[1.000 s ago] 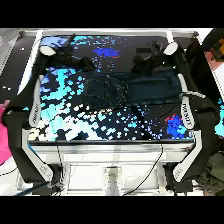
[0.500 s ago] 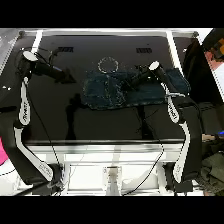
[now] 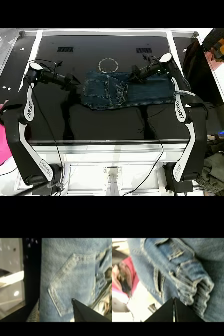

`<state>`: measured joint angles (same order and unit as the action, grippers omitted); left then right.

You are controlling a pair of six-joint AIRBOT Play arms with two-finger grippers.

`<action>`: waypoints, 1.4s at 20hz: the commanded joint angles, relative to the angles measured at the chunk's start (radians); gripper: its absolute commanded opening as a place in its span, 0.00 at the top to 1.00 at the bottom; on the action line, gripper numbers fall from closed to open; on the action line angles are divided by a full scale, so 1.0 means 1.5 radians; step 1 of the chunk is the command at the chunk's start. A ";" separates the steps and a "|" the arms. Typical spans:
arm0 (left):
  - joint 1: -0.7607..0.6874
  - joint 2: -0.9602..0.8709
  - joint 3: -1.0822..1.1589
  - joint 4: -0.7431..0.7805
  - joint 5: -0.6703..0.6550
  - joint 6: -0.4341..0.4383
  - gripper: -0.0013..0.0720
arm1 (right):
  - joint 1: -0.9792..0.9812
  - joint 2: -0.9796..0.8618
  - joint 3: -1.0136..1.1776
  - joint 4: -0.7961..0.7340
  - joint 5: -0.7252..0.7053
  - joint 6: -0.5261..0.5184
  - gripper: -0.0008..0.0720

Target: Fold the clothes and pants, and hang the long-sleeved shirts on hangers.

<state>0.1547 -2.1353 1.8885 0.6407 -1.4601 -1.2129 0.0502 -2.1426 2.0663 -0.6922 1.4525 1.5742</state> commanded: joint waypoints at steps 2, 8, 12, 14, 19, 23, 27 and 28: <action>-0.003 -0.033 -0.001 -0.044 0.027 0.016 0.30 | -0.012 0.008 0.003 0.046 0.074 -0.051 0.96; -0.025 -0.065 -0.001 -0.044 0.034 0.015 0.30 | -0.011 0.008 0.003 0.118 0.065 -0.076 0.96; -0.055 -0.067 -0.001 -0.083 0.027 0.016 0.32 | -0.011 0.008 0.003 0.118 0.052 -0.077 0.96; -0.060 -0.067 0.000 -0.111 0.016 0.016 0.48 | -0.011 0.008 0.003 0.118 0.038 -0.076 0.96; -0.054 -0.065 0.000 -0.119 -0.056 0.024 0.94 | -0.011 0.008 0.003 0.117 0.016 -0.076 0.96; -0.033 -0.035 0.000 -0.100 -0.122 0.017 0.94 | -0.011 0.008 0.003 0.102 -0.005 -0.073 0.96; -0.007 0.044 0.000 0.098 -0.133 -0.041 0.94 | -0.003 0.007 0.000 0.066 -0.021 -0.054 0.96; 0.002 0.067 0.000 0.139 -0.138 -0.056 0.94 | 0.004 0.007 -0.004 0.057 -0.021 -0.047 0.96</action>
<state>0.1291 -2.1101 1.8874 0.6502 -1.6348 -1.2335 0.0429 -2.1315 2.0655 -0.5663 1.4368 1.4803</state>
